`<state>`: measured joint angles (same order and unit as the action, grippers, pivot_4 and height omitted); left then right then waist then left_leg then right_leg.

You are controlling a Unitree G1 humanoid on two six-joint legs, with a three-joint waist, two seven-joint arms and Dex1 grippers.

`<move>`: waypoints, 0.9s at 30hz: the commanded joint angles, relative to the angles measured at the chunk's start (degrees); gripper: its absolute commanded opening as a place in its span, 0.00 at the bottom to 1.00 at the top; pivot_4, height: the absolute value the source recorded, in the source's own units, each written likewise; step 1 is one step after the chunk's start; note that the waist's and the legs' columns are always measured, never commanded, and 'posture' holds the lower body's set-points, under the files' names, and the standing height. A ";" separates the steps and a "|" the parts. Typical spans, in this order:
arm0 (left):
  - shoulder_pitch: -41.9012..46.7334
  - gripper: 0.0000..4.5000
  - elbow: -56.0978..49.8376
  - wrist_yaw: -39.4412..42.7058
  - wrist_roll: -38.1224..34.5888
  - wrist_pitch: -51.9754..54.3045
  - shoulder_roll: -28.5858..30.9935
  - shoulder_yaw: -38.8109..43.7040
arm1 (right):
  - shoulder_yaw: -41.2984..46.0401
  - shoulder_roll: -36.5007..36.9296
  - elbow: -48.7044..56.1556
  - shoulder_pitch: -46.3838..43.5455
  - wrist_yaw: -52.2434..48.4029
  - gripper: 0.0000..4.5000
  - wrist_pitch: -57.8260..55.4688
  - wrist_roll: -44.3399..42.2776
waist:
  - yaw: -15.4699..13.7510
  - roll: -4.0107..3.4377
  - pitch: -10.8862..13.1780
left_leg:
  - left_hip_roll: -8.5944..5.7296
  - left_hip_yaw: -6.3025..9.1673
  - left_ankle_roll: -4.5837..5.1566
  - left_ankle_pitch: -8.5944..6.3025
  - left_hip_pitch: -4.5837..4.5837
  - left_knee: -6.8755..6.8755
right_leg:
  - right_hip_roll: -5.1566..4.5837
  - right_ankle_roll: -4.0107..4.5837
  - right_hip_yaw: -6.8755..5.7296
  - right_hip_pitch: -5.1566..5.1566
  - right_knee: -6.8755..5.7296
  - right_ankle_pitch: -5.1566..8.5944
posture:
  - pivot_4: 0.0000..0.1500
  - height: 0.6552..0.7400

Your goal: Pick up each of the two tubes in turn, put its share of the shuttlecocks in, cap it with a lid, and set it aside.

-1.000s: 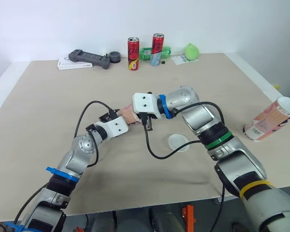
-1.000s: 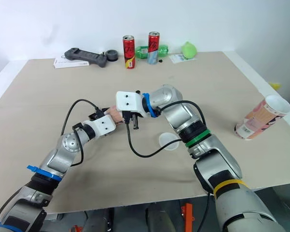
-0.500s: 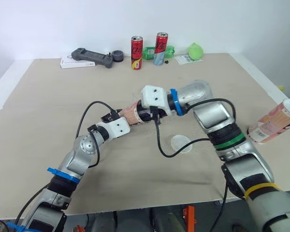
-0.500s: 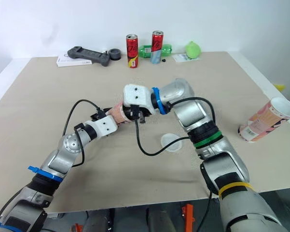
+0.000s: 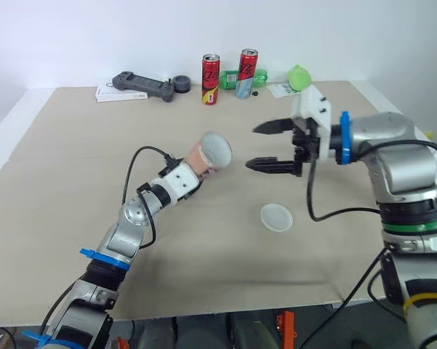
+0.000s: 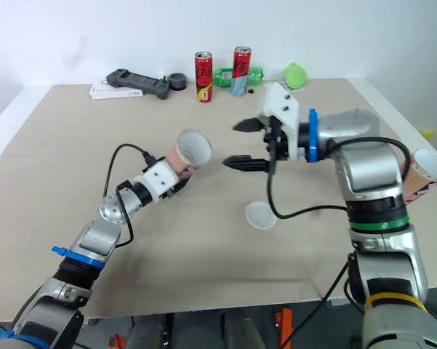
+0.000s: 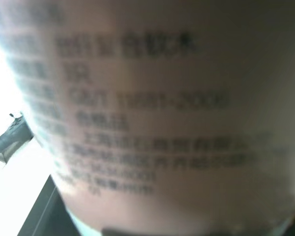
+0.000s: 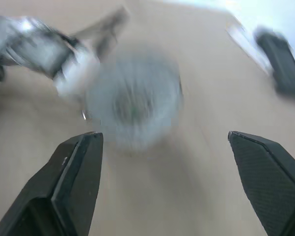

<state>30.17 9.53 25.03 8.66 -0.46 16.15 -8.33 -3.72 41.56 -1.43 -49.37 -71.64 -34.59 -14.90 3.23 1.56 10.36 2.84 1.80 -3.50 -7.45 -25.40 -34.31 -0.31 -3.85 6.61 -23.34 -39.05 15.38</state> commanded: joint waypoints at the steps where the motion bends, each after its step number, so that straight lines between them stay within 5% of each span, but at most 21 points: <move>1: 1.54 0.66 -4.83 1.18 -8.64 2.76 -3.57 3.63 | 0.65 3.24 1.78 3.06 -0.26 0.99 -1.32 -0.78 | -0.15 0.00 0.00 | 0.00 0.01 0.00 0.00 0.00 0.00 | 0.01 -0.02 0.00 0.00 0.00 0.01 | 1.00 1.00; 8: -4.33 0.66 -9.14 6.46 -23.22 10.68 -9.55 5.28 | -5.50 5.56 -4.09 9.29 1.27 0.99 1.10 4.57 | -0.19 -0.02 0.00 | -0.03 -0.03 -0.01 -0.01 0.05 -0.01 | 0.01 -0.12 0.06 0.02 0.03 0.05 | 1.00 1.00; 19: -13.71 0.66 -3.31 8.72 -16.15 6.46 -6.44 -1.95 | -9.89 2.95 -12.52 11.33 2.32 0.99 5.13 8.59 | -0.48 -0.02 -0.02 | -0.06 -0.01 0.00 0.00 0.14 -0.15 | 0.01 -0.17 0.08 0.17 0.03 -0.02 | 1.00 1.00; 27: -14.10 0.66 -1.72 8.69 -16.08 4.94 -6.88 -2.20 | -10.91 3.08 -13.89 12.94 1.56 0.18 6.06 10.51 | -0.47 -0.02 -0.17 | -0.05 -0.01 -0.01 -0.01 0.35 -0.14 | 0.01 -0.15 0.08 0.35 0.03 0.01 | 1.00 1.00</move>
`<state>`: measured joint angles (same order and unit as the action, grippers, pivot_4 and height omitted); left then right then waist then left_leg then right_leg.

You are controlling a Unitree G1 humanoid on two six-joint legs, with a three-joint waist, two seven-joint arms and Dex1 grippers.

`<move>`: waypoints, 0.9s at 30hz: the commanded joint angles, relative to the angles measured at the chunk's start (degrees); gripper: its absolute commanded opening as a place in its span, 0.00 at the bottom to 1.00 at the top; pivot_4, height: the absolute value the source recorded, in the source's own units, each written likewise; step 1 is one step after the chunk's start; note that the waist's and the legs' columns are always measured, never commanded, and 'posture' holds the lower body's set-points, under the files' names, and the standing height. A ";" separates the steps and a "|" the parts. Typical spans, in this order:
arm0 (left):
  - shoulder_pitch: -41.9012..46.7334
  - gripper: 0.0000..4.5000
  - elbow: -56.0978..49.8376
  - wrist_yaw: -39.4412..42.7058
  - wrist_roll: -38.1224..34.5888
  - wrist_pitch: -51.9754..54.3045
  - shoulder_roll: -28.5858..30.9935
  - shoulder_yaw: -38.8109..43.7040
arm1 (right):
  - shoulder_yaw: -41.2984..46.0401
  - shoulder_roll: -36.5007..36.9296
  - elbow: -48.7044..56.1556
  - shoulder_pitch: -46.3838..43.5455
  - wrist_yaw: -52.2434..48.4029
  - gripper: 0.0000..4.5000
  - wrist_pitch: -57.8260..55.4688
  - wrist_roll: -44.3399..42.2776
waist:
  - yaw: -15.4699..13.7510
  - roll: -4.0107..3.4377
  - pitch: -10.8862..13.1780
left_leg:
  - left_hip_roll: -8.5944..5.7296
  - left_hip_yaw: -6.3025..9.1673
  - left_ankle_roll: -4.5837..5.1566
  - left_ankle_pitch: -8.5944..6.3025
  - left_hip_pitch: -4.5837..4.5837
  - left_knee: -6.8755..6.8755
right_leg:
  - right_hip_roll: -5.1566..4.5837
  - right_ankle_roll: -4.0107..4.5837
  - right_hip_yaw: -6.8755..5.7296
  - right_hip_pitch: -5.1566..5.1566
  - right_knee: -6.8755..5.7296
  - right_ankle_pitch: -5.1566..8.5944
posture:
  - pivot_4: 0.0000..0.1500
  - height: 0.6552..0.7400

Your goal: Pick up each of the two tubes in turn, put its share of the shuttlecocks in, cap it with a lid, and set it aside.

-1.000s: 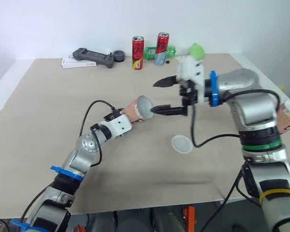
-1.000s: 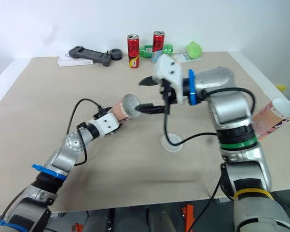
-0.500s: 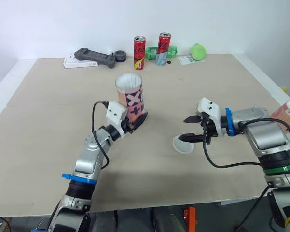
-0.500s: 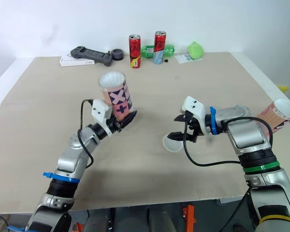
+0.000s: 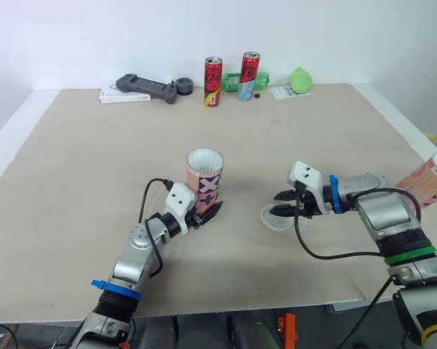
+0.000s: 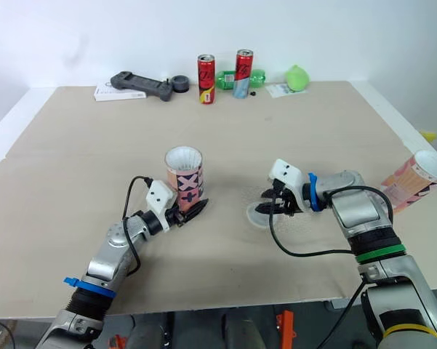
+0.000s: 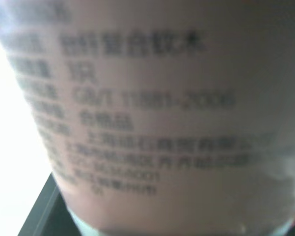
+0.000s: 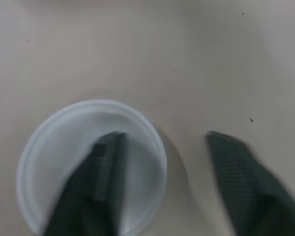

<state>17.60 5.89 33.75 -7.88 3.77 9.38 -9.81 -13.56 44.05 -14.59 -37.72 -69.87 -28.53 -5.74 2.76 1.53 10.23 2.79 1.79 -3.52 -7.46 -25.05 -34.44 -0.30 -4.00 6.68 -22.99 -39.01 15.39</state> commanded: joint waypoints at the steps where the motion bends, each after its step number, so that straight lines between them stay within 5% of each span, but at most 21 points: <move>1: -1.49 0.66 2.09 -0.06 0.45 0.63 -0.13 -0.66 | -0.90 0.59 -0.65 1.36 -0.28 0.04 -0.05 1.26 | 0.00 0.01 -0.04 | 0.00 0.00 0.00 0.00 0.02 -0.02 | 0.00 0.09 0.00 0.04 0.00 0.05 | 1.00 1.00; 10: -1.35 0.66 2.42 -0.13 0.57 0.48 -0.34 -0.79 | 3.61 0.55 3.25 -0.23 -1.38 0.01 -1.25 -3.37 | 0.00 0.01 -0.06 | 0.00 0.00 0.00 0.00 0.03 -0.10 | -0.02 0.19 0.00 0.09 0.00 0.10 | 1.00 1.00; 19: -0.98 0.66 3.27 0.32 0.97 0.30 0.04 -0.91 | 7.20 -7.69 11.70 -22.65 3.14 0.01 -3.09 -10.11 | 0.66 -0.31 -0.07 | 0.00 -0.02 0.06 0.04 -0.01 -0.03 | 0.02 0.21 0.08 -0.15 0.00 -0.07 | 1.00 1.00; 27: -0.96 0.66 3.36 -0.07 1.24 -0.07 0.15 -1.20 | 2.25 -14.43 7.98 -30.28 4.04 0.01 1.03 -7.39 | -0.15 -0.03 -0.23 | 0.01 0.04 -0.03 -0.02 -0.16 0.03 | -0.04 0.29 -0.04 -0.15 0.03 0.11 | 1.00 1.00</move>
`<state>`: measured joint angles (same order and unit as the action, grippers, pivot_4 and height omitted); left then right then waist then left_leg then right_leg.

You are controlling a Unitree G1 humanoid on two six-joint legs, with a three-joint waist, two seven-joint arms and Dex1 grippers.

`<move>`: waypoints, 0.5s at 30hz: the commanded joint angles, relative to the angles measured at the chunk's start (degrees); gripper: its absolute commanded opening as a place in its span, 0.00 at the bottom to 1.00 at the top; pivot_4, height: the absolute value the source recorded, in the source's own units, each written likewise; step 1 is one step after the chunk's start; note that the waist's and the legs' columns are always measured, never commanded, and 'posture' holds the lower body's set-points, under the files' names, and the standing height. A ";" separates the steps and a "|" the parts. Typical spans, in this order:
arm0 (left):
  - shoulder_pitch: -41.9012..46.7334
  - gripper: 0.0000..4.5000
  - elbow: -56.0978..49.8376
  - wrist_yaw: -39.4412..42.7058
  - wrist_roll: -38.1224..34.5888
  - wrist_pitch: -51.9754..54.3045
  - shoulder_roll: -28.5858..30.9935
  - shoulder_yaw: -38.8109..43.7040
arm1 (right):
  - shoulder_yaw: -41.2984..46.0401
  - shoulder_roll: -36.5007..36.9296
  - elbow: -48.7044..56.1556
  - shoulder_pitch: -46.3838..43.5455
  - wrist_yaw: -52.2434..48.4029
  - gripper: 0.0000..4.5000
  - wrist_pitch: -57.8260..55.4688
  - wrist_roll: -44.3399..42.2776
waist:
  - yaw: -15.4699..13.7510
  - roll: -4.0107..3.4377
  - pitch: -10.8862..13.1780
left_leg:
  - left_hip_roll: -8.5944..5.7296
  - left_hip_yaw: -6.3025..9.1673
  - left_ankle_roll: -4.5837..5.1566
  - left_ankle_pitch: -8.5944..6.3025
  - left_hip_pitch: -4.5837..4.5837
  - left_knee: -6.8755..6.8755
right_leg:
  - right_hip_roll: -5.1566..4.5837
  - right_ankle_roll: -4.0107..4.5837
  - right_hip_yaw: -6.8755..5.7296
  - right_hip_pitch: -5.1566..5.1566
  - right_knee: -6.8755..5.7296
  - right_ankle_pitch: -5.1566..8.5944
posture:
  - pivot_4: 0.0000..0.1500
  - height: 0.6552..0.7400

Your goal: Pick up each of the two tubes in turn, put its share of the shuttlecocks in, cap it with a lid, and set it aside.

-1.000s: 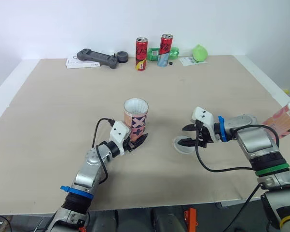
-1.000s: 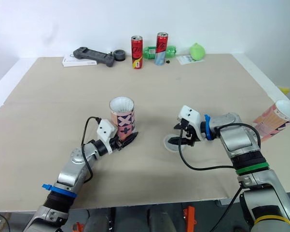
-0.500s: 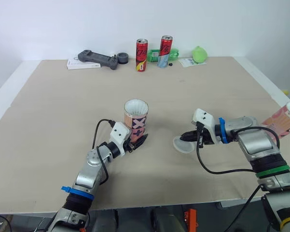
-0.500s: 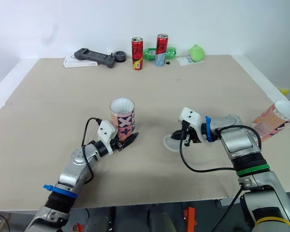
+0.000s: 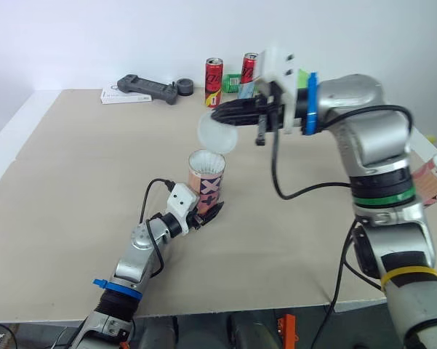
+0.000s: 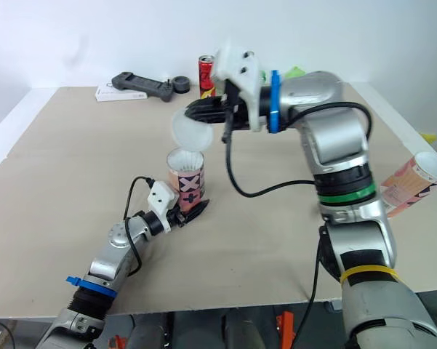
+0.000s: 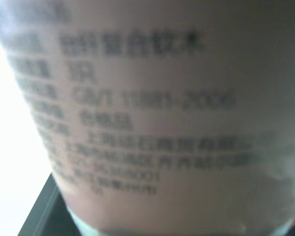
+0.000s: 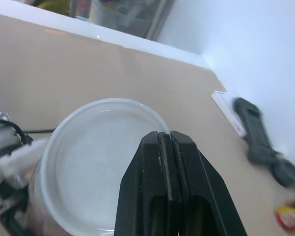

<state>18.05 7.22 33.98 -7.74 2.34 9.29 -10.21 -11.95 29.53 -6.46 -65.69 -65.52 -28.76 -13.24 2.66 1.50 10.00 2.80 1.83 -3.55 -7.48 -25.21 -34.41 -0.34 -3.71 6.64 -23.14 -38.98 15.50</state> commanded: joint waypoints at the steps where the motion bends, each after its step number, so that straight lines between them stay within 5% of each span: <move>1: -1.52 0.66 1.82 -0.36 1.16 1.36 0.24 -0.90 | -0.77 0.10 -0.53 -2.55 -1.12 0.01 1.85 0.93 | -0.05 0.00 0.00 | -0.01 0.00 0.00 0.00 -0.01 0.00 | 0.00 -0.08 0.00 0.00 0.00 -0.05 | 1.00 1.00; 15: -2.01 0.66 1.59 -1.33 1.59 0.97 -0.12 -1.22 | -5.90 -1.19 -4.35 -1.97 -3.71 0.01 5.76 6.07 | 0.06 -0.01 0.00 | 0.03 0.00 0.00 0.00 0.07 0.06 | 0.03 0.03 -0.02 -0.02 0.00 -0.01 | 1.00 1.00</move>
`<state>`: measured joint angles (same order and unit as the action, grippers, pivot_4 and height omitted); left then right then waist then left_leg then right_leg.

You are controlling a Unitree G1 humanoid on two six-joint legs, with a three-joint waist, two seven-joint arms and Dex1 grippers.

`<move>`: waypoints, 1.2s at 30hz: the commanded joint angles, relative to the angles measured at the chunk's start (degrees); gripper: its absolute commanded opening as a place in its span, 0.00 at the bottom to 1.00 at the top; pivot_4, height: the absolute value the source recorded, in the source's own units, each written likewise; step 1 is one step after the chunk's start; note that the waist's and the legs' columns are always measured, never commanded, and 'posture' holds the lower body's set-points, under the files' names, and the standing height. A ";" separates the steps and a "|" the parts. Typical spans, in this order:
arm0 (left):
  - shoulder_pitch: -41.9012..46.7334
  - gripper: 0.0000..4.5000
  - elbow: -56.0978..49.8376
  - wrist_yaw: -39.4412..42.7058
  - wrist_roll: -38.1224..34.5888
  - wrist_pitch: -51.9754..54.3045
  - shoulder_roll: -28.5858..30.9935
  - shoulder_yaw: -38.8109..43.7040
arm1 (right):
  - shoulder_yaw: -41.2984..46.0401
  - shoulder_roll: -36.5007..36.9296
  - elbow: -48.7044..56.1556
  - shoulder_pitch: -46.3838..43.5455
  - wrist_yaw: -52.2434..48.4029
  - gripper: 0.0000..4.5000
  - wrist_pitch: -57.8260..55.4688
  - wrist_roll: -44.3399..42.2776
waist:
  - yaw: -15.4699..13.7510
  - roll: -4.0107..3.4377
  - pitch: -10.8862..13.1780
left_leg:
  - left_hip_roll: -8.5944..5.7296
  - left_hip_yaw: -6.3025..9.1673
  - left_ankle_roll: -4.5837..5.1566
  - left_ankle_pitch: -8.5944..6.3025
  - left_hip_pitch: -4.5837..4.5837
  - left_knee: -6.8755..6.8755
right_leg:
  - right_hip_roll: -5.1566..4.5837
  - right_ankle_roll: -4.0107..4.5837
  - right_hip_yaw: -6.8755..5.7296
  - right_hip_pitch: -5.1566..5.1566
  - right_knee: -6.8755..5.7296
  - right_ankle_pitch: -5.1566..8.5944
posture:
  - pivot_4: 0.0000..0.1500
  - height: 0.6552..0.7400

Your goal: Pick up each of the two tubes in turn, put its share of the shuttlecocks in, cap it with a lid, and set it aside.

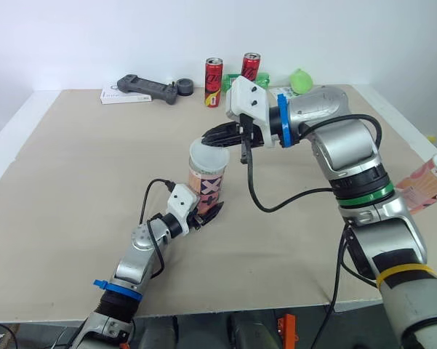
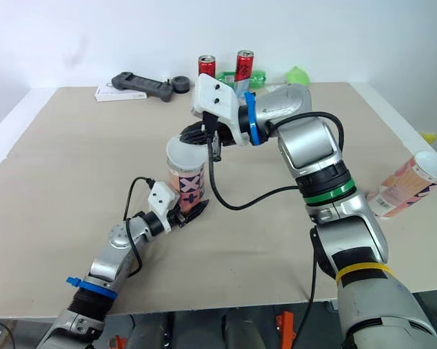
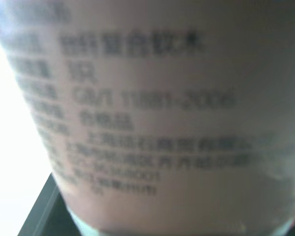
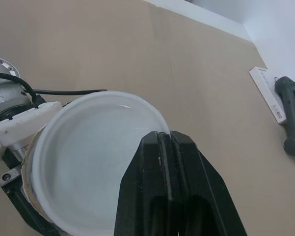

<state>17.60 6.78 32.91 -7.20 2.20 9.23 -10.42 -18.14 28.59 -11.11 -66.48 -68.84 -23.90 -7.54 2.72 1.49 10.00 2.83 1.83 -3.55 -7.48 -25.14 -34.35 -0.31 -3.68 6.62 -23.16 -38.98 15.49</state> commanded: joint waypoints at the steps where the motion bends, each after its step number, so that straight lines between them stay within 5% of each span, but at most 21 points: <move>1: -1.50 0.66 2.11 -0.32 1.08 1.06 -0.11 -1.03 | 0.23 -0.40 0.31 -1.15 -0.47 0.01 0.98 0.47 | 0.00 0.00 0.00 | 0.00 0.00 0.00 0.00 0.00 0.00 | 0.00 0.00 0.00 0.00 0.00 0.00 | 1.00 1.00; 36: -0.97 0.66 2.75 -0.42 1.49 0.36 -0.31 -0.26 | -1.85 2.37 5.44 0.64 -3.16 0.01 3.12 5.30 | -0.09 0.00 0.00 | -0.03 0.00 -0.01 -0.01 -0.03 0.00 | -0.04 0.03 0.00 0.00 0.00 0.08 | 1.00 1.00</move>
<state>17.67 7.35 32.74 -6.15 1.01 8.72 -10.37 -20.29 29.81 -6.87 -64.29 -71.09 -21.23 -2.85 2.63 1.49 10.00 2.80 1.83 -3.56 -7.49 -25.16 -34.36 -0.35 -3.65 6.62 -23.16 -38.98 15.56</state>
